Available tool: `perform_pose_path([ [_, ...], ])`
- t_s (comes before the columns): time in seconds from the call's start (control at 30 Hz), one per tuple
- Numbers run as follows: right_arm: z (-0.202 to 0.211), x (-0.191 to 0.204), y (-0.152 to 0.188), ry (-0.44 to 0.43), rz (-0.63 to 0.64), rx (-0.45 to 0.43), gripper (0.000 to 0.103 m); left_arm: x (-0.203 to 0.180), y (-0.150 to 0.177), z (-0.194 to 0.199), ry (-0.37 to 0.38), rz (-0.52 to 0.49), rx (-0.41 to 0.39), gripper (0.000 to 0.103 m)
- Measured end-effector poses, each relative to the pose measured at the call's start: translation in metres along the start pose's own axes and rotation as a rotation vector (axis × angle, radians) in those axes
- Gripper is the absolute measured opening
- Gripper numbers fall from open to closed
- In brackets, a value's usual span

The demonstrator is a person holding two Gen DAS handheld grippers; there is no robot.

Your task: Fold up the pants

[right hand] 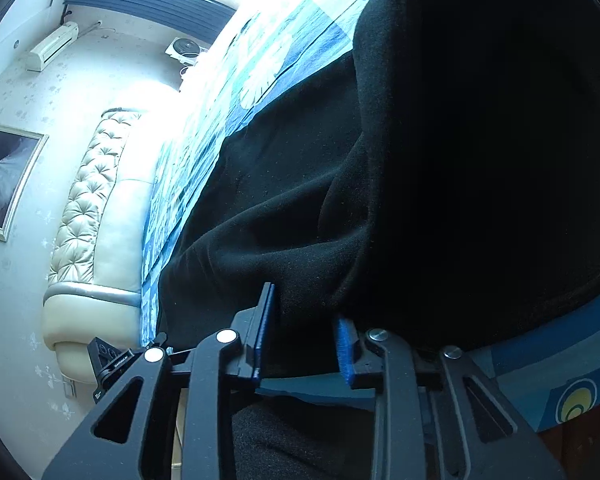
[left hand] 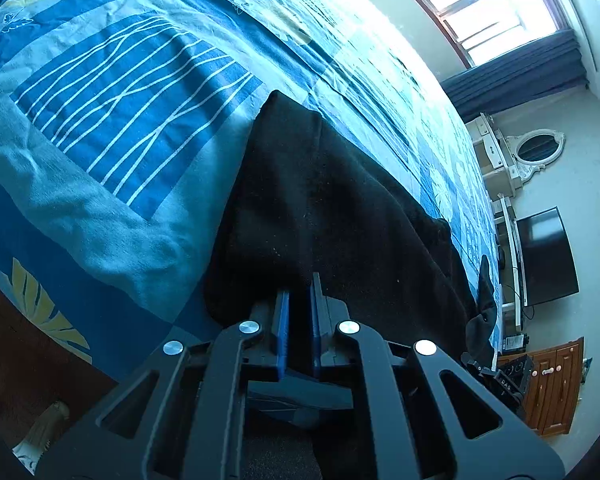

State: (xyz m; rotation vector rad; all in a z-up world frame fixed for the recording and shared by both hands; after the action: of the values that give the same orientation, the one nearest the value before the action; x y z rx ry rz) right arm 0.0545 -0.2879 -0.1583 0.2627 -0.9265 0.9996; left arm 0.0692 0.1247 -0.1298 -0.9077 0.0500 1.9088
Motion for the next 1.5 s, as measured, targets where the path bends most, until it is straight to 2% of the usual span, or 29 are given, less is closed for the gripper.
perform_pose_path([
  [0.03, 0.004, 0.003, 0.001, -0.01, 0.004, -0.005, 0.015, 0.0, 0.001, 0.002, 0.003, 0.007, 0.001, 0.008],
  [0.2, 0.025, 0.021, 0.004, -0.036, 0.064, -0.026, 0.012, 0.004, 0.01, 0.009, 0.009, 0.012, 0.008, 0.008],
  [0.33, 0.017, -0.001, 0.011, 0.023, 0.071, 0.012, 0.011, 0.02, 0.02, -0.002, -0.007, 0.027, 0.05, 0.008],
  [0.43, 0.009, -0.016, 0.014, 0.007, 0.012, 0.049, 0.011, 0.023, 0.023, -0.006, -0.002, 0.025, 0.061, 0.009],
  [0.5, 0.016, -0.015, 0.012, -0.006, -0.002, 0.056, 0.017, 0.018, 0.022, 0.0, -0.011, -0.021, 0.051, 0.012],
  [0.57, 0.028, -0.014, 0.007, 0.016, 0.025, 0.047, 0.029, 0.012, 0.023, 0.008, -0.042, -0.088, 0.036, 0.017],
  [0.63, 0.045, -0.013, -0.004, 0.054, 0.067, 0.019, 0.031, 0.006, 0.026, 0.017, -0.056, -0.147, 0.025, 0.026],
  [0.7, 0.065, -0.012, -0.027, 0.09, 0.1, -0.034, 0.032, -0.001, 0.028, 0.028, -0.055, -0.181, 0.009, 0.035],
  [0.73, 0.075, -0.011, -0.043, 0.107, 0.114, -0.07, 0.036, -0.004, 0.026, 0.032, -0.058, -0.186, -0.005, 0.038],
  [0.77, 0.085, -0.011, -0.064, 0.126, 0.127, -0.115, 0.046, -0.009, 0.023, 0.036, -0.063, -0.189, -0.022, 0.043],
  [0.8, 0.094, -0.011, -0.087, 0.15, 0.131, -0.158, 0.052, -0.014, 0.019, 0.037, -0.068, -0.193, -0.035, 0.049],
  [0.87, 0.102, -0.011, -0.138, 0.198, 0.157, -0.232, 0.057, -0.024, 0.009, 0.034, -0.075, -0.208, -0.052, 0.054],
  [0.97, 0.092, -0.021, -0.218, 0.357, 0.197, -0.287, 0.059, -0.036, -0.004, 0.016, -0.13, -0.244, -0.067, 0.063],
  [1.07, 0.067, -0.033, -0.289, 0.513, 0.212, -0.295, 0.059, -0.042, -0.011, -0.007, -0.152, -0.248, -0.056, 0.064],
  [1.13, 0.054, -0.051, -0.326, 0.581, 0.176, -0.28, 0.059, -0.044, -0.01, -0.021, -0.162, -0.239, -0.042, 0.064],
  [1.2, 0.044, -0.067, -0.353, 0.641, 0.14, -0.284, 0.059, -0.043, -0.007, -0.03, -0.169, -0.23, -0.039, 0.072],
  [1.37, 0.013, -0.091, -0.39, 0.823, 0.144, -0.253, 0.059, -0.046, -0.002, -0.036, -0.2, -0.286, -0.052, 0.078],
  [1.5, 0.001, -0.115, -0.393, 0.847, 0.097, -0.215, 0.056, -0.046, -0.001, -0.038, -0.204, -0.274, -0.061, 0.081],
])
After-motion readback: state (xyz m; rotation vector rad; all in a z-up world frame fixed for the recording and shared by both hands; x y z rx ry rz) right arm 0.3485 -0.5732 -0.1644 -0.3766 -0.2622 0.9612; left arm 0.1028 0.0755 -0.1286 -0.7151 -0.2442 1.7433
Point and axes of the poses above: each gripper's, at about its wrist camera, not at the fingertips, and z roughly against the way its jaws point, x to its left, y to its underside, the point moved 8 cm from there along -z, roughly the way its jaws point, and after that the axes turned 4 degrees about -x, right-handed, at the moved point
